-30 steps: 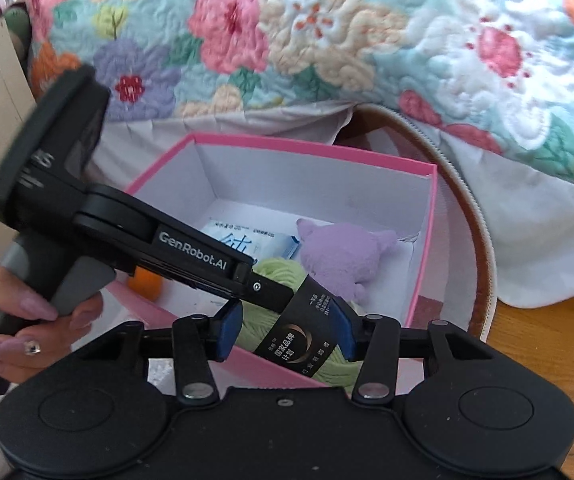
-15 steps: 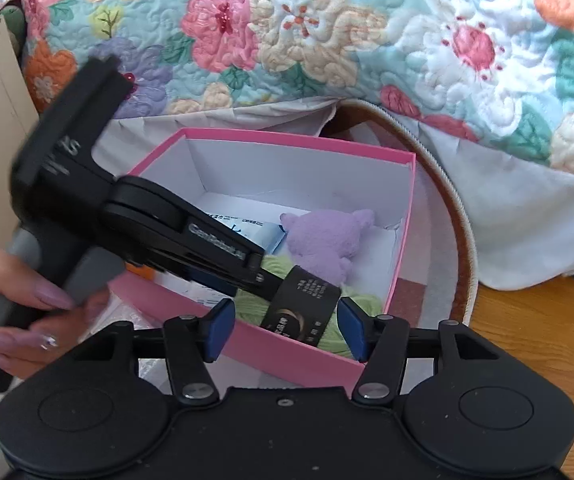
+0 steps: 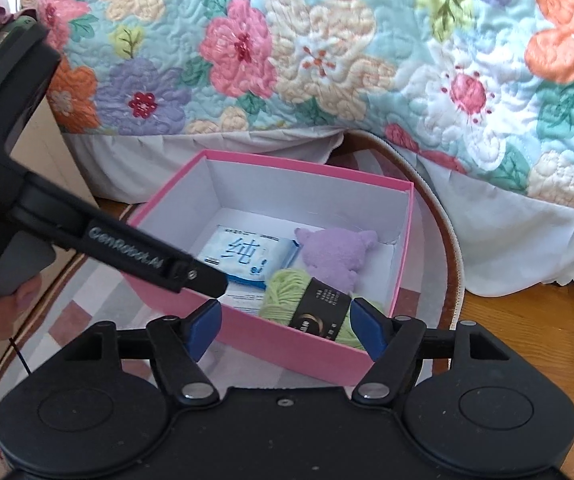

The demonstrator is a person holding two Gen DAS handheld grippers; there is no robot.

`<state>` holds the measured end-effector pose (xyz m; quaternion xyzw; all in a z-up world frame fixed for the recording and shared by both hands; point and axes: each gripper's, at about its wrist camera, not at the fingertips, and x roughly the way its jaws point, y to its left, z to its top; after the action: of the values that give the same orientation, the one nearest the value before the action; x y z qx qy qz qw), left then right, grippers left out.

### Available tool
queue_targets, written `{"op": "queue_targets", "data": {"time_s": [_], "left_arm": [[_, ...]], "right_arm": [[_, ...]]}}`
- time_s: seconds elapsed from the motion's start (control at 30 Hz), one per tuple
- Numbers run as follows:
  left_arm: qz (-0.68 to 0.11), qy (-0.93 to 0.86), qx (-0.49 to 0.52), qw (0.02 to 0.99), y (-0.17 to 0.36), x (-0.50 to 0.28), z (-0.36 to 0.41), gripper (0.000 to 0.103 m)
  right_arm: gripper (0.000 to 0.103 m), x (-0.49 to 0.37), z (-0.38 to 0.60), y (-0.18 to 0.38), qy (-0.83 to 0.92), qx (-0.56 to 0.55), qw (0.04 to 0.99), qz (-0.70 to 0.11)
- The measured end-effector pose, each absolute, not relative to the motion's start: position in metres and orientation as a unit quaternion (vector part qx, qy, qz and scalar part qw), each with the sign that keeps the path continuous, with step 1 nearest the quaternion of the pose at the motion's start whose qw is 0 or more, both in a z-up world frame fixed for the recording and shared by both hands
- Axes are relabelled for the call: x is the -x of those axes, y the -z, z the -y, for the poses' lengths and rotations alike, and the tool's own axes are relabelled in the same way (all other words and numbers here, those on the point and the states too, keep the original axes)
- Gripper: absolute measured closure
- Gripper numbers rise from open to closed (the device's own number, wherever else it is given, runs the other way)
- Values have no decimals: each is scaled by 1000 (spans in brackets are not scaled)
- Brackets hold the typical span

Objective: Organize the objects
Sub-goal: 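Withdraw both tools up and back from the pink box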

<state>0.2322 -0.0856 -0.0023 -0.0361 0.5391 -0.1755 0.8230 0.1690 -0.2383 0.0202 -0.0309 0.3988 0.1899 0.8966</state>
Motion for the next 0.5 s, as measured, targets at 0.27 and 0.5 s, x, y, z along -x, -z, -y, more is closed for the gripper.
{"op": "queue_targets", "data": {"time_s": [0.27, 0.5], "left_arm": [[-533, 172, 27, 828, -33, -196, 63, 30], [-515, 174, 19, 839, -55, -167, 45, 17]], "right_arm": [[16, -151, 233, -45, -203, 23, 895, -396], [9, -133, 226, -61, -222, 13, 893, -391]]}}
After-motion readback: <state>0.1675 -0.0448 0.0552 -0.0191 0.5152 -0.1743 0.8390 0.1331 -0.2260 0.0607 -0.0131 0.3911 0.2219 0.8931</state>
